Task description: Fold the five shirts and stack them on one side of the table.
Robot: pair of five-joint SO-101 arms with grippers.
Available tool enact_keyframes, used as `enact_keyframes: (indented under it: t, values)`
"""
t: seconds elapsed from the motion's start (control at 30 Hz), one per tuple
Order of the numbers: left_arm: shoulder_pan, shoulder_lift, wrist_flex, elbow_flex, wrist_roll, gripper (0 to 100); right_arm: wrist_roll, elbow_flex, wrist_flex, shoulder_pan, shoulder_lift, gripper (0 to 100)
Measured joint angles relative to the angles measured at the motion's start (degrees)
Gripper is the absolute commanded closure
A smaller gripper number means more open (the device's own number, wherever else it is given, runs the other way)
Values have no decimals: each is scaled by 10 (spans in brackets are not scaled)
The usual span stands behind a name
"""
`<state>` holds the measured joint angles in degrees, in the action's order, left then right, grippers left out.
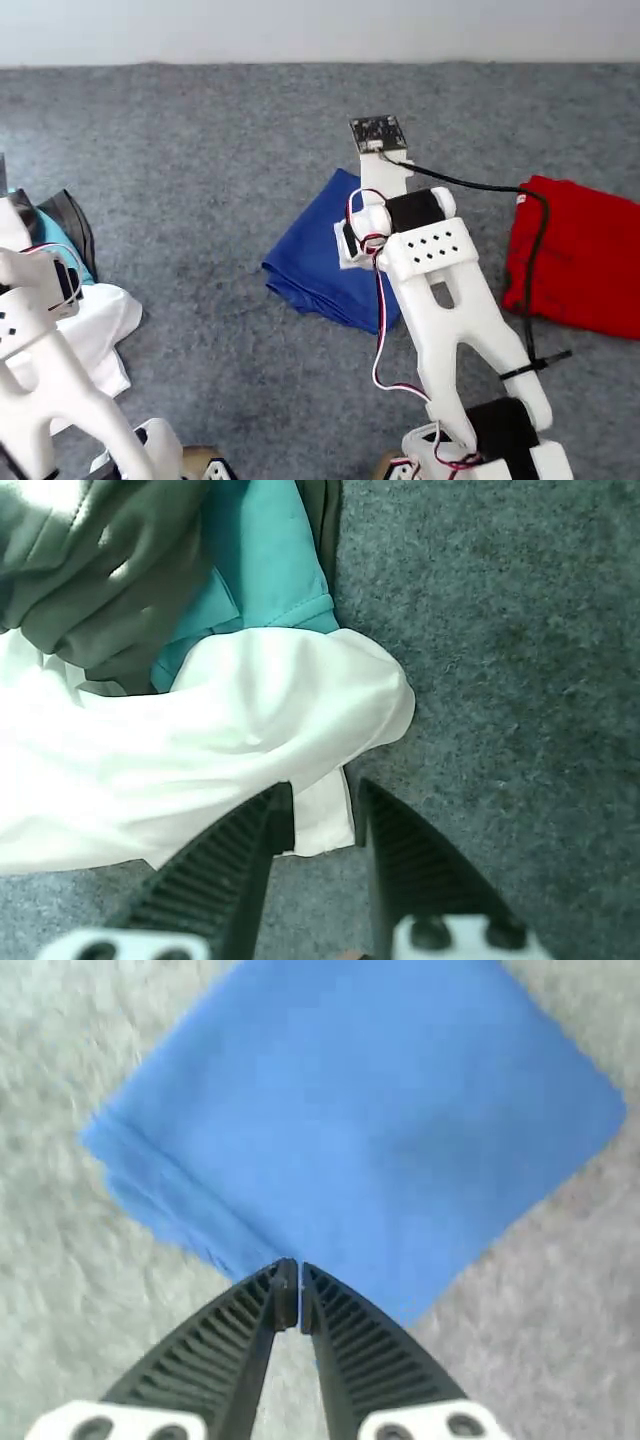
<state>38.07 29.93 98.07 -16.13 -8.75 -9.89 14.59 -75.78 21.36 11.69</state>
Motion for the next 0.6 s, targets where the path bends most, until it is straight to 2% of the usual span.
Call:
enact_keyframes:
  t: [0.13,0.2,0.4,0.6]
  values:
    - [0,0,0,0,0,889,-81,0,41,0,-29,589]
    - [0,0,0,0,0,889,-142,0,50,-2,-53,515]
    - [0,0,0,0,-1,889,-283,0,84,1,-127,540]
    - [0,0,0,0,-1,892,-336,0,134,-28,-171,541]
